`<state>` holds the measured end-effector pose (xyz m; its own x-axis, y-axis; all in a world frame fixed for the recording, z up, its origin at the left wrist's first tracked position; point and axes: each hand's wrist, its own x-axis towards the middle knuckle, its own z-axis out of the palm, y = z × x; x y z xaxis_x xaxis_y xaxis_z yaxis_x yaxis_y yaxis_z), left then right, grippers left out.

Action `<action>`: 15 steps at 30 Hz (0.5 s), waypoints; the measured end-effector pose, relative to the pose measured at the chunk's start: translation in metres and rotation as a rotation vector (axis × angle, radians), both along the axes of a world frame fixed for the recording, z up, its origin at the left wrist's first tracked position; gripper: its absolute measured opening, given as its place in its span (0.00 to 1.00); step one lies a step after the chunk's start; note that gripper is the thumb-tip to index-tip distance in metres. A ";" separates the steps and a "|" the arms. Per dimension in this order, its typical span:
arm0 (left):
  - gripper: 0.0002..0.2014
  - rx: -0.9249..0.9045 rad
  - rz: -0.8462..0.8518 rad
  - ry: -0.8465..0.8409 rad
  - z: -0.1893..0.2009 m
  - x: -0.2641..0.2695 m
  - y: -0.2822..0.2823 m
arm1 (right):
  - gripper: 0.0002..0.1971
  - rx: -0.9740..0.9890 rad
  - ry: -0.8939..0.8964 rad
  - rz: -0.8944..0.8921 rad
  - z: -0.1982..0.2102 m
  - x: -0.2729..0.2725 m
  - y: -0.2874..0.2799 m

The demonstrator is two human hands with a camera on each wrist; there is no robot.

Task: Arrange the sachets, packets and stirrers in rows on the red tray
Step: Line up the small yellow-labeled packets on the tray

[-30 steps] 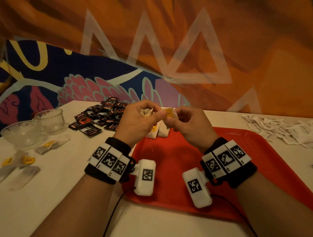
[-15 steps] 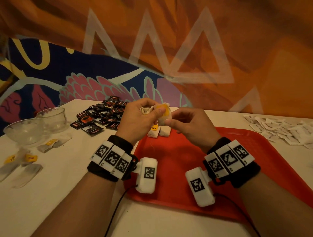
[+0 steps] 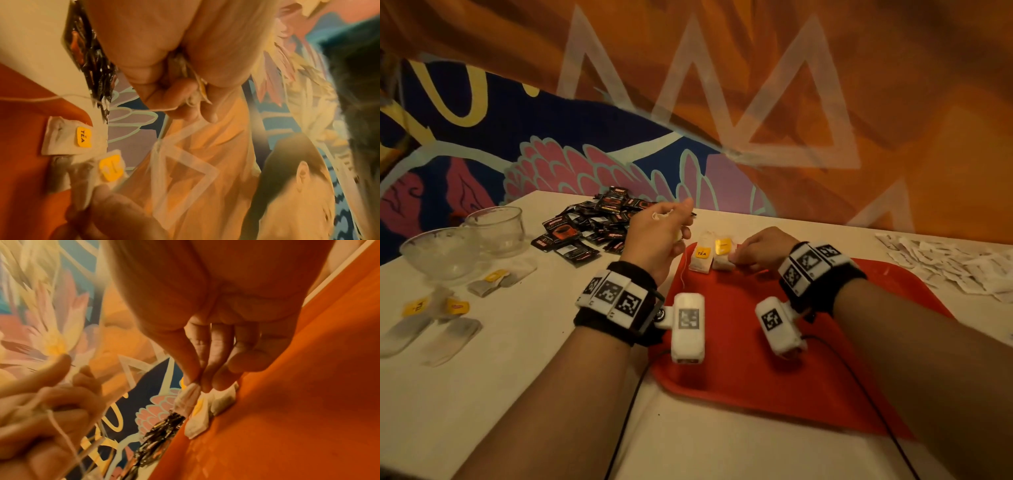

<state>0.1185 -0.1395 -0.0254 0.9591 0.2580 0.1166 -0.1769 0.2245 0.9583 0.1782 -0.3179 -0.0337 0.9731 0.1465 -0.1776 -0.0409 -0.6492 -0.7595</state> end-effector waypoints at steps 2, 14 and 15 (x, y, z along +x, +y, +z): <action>0.06 -0.071 -0.027 0.016 -0.001 0.001 0.002 | 0.13 -0.101 0.015 -0.025 -0.001 0.006 0.007; 0.05 -0.133 -0.062 0.041 -0.005 0.005 0.006 | 0.08 -0.111 0.161 -0.117 -0.002 0.008 0.016; 0.05 -0.132 -0.062 0.044 -0.005 0.005 0.006 | 0.08 -0.120 0.162 -0.117 -0.003 0.009 0.016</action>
